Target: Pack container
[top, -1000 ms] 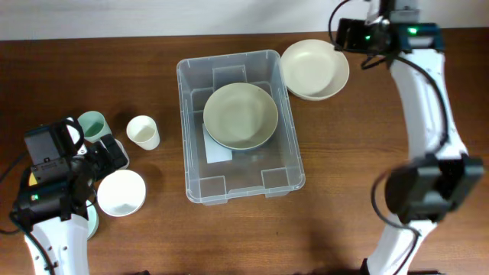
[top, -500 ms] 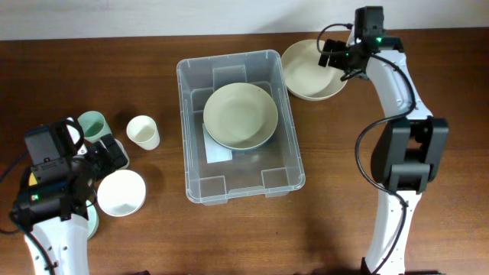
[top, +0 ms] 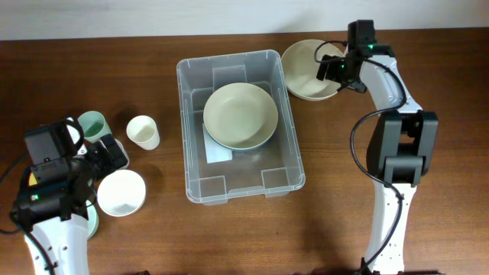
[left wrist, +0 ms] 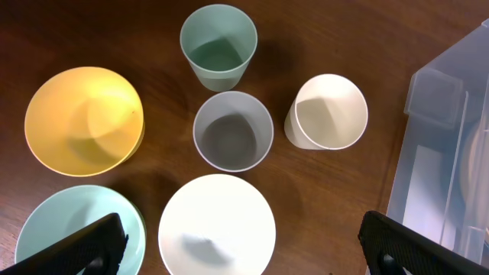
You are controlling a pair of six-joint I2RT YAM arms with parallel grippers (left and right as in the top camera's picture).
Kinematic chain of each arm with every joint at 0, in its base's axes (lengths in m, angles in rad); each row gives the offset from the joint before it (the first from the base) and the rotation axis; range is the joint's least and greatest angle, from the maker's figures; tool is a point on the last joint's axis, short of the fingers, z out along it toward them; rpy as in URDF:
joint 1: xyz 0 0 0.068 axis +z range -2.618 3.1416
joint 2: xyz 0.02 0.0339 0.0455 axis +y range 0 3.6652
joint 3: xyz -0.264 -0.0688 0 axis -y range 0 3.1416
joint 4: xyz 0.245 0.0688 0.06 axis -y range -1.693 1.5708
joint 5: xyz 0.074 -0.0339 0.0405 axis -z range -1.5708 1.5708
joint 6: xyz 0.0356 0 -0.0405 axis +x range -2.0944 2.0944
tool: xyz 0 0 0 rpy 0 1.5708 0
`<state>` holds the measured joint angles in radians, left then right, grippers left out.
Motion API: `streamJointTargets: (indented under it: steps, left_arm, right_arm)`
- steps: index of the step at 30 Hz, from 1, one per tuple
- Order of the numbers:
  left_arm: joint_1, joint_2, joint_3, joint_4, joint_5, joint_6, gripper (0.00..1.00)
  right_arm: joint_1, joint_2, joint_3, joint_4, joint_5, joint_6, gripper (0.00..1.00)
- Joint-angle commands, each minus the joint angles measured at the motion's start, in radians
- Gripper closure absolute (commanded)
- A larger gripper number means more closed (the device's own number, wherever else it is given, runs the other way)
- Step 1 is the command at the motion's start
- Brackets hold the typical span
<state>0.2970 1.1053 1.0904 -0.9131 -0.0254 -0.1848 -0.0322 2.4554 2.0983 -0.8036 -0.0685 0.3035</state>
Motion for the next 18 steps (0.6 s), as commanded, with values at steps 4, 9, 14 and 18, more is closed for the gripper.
streamJointTargets:
  steps: [4,9,14,18]
  left_arm:
    - [0.005,-0.003,0.018,0.002,0.011,-0.012,0.01]
    - [0.005,-0.003,0.018,0.003,0.011,-0.012,0.01]
    - [0.005,-0.003,0.018,0.002,0.011,-0.012,0.01]
    - [0.005,-0.003,0.018,0.002,0.011,-0.012,0.01]
  right_arm:
    - [-0.008,0.008,0.013,-0.008,0.02,0.004,0.3]
    - [-0.008,0.008,0.013,-0.032,0.02,0.005,0.68]
    - [-0.008,0.008,0.013,-0.058,0.02,0.005,0.91]
    - [-0.008,0.008,0.013,-0.072,0.02,0.007,0.96]
